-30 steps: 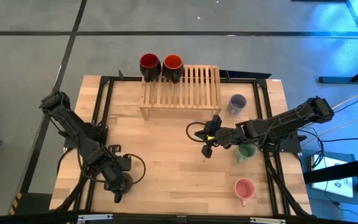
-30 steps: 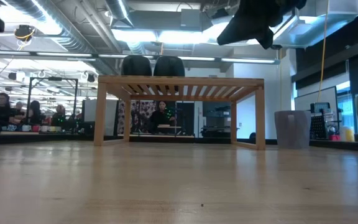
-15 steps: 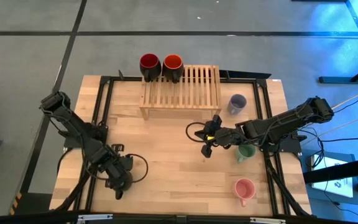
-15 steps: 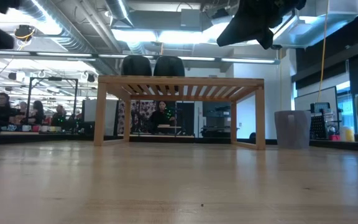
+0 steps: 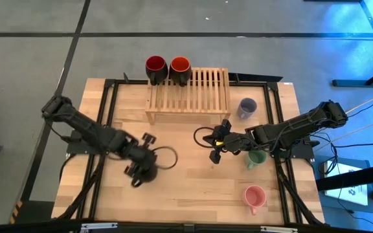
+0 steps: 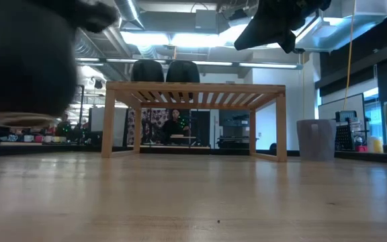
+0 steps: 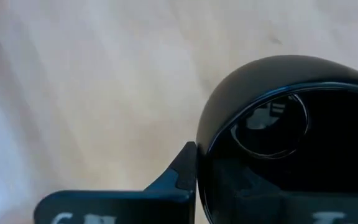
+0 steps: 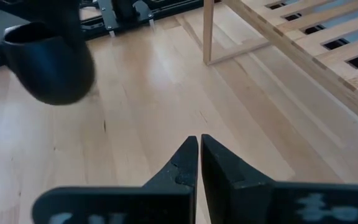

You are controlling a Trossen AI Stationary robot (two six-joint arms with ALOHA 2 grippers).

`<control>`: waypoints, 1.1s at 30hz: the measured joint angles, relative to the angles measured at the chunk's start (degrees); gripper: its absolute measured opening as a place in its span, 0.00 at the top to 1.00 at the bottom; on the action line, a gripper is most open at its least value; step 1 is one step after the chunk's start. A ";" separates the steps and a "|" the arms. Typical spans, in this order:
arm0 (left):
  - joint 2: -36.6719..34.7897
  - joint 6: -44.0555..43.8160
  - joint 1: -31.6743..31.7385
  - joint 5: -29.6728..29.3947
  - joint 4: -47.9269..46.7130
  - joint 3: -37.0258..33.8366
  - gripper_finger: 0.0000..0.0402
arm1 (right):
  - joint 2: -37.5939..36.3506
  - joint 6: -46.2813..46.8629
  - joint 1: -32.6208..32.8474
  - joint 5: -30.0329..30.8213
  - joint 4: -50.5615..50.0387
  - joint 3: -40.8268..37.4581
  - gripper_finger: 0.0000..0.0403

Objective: Place coffee mugs
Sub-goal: Put the black mug onto the shelf

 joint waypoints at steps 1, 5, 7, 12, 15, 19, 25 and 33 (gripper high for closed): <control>0.45 3.63 1.33 -0.13 1.16 0.23 0.98 | 0.00 0.00 0.00 0.00 0.00 0.00 0.98; 4.29 16.13 5.40 0.00 3.03 0.96 0.97 | 0.00 0.00 0.00 0.02 -0.01 0.00 0.98; 7.40 21.35 6.94 -0.76 2.98 2.29 0.97 | 0.00 0.00 0.00 -0.03 -0.01 0.00 0.98; 14.83 25.56 9.72 -1.44 3.40 7.61 0.97 | 0.00 0.00 0.00 -0.04 -0.07 0.00 0.98; 18.04 25.86 10.91 -0.96 3.43 10.55 0.97 | 0.00 0.00 0.00 -0.04 -0.19 0.00 0.98; 21.79 23.10 13.18 -1.54 3.53 13.34 0.97 | 0.00 0.00 0.00 0.02 -0.44 0.00 0.98; 23.55 13.16 16.63 1.01 4.21 15.60 0.97 | 0.00 0.09 0.00 -0.63 -2.38 0.00 0.98; 23.51 -6.15 19.84 -1.24 5.52 17.22 0.97 | -0.02 5.06 -0.01 0.11 -6.69 0.00 0.97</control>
